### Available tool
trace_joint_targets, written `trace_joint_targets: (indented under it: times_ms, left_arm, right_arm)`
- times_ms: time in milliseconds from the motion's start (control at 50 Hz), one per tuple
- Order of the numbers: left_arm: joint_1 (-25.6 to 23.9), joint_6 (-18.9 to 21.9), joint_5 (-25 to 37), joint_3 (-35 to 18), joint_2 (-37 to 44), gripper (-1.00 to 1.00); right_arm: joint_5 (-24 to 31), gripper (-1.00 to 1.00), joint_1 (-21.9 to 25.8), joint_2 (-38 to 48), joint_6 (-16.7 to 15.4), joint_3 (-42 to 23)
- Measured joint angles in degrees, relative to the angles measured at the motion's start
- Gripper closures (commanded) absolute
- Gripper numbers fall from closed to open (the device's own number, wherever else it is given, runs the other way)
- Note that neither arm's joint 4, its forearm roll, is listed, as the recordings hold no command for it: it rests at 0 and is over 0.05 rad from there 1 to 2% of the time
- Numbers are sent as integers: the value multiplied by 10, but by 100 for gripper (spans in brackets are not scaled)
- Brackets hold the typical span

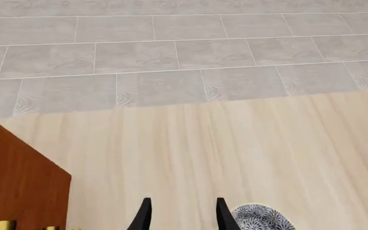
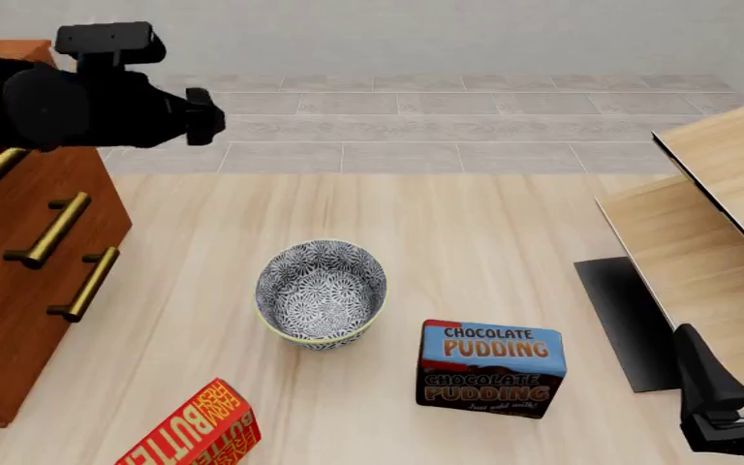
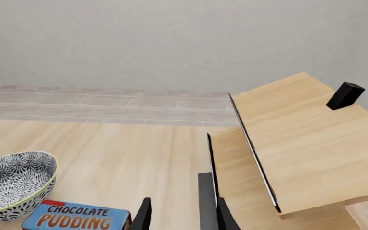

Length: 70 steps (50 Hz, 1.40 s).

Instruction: Close the top drawer of the cabinet and put the bowl on top of it.

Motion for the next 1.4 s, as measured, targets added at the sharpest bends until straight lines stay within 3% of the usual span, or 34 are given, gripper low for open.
trace_joint_targets:
  times_ms: [580,1400]
  left_arm:
    - [-23,-18,-40,75,41,-100]
    - [-82,-75,-103,177,70,-100]
  right_arm:
    - [-8,-100,2,6,0,0]
    - [-14,-100,4,10,3,0]
